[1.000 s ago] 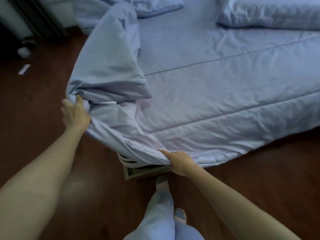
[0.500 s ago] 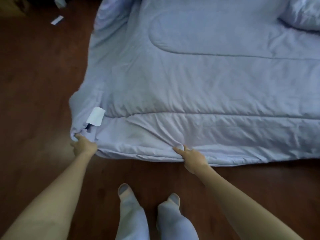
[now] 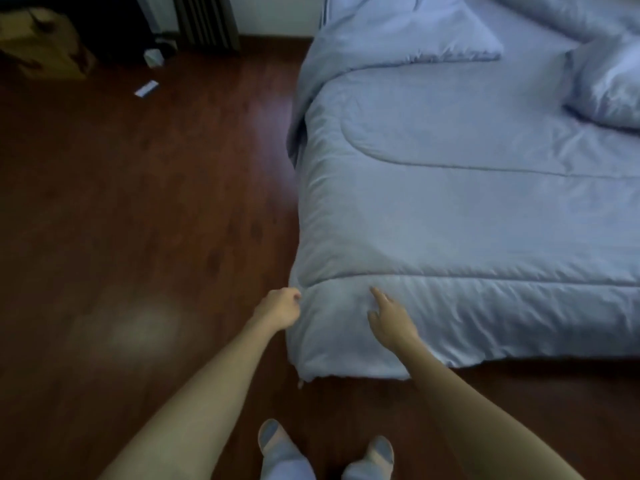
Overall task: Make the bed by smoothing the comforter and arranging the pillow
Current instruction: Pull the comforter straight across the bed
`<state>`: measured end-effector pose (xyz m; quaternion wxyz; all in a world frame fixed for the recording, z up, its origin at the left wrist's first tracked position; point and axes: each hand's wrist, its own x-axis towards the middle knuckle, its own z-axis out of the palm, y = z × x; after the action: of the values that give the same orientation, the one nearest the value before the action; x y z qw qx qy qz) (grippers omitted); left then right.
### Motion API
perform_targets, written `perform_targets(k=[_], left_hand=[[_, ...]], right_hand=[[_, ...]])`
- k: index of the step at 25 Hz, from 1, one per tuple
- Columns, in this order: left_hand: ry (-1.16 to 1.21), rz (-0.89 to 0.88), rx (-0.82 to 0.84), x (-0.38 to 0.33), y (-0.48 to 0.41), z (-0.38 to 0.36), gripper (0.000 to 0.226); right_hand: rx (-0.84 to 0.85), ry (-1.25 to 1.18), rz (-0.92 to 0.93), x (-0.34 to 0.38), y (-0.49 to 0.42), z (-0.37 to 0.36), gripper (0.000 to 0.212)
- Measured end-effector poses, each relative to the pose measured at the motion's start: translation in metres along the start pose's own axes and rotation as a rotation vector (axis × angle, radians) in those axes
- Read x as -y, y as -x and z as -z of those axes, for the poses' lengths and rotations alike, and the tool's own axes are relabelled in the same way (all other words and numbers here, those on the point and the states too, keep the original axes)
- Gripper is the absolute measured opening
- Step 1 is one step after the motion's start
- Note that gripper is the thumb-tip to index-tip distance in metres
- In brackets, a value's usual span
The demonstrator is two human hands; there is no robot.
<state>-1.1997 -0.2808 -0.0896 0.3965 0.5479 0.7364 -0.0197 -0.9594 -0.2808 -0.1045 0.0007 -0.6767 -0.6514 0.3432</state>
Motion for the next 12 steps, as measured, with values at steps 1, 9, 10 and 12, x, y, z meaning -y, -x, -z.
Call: perform_targets(k=[1,9,10,12], left_hand=[[0.021,-0.050,-0.043,-0.009,0.002,0.020,0.033],[0.700,-0.435,-0.434,-0.069,0.008,0.237,0.019],[0.783,-0.473,-0.459,-0.073,0.005,0.260,0.020],[0.895,-0.529,-0.468,-0.079,-0.003,0.301,0.021]], right_hand=[[-0.067,-0.084,0.029,0.024,-0.008,0.009,0.051],[-0.338,-1.110,0.379,0.240,-0.047,0.129,0.021],[-0.339,-1.163,0.430,0.261,-0.056,0.143,0.020],[-0.356,-1.269,0.500,0.300,-0.078,0.164,0.020]])
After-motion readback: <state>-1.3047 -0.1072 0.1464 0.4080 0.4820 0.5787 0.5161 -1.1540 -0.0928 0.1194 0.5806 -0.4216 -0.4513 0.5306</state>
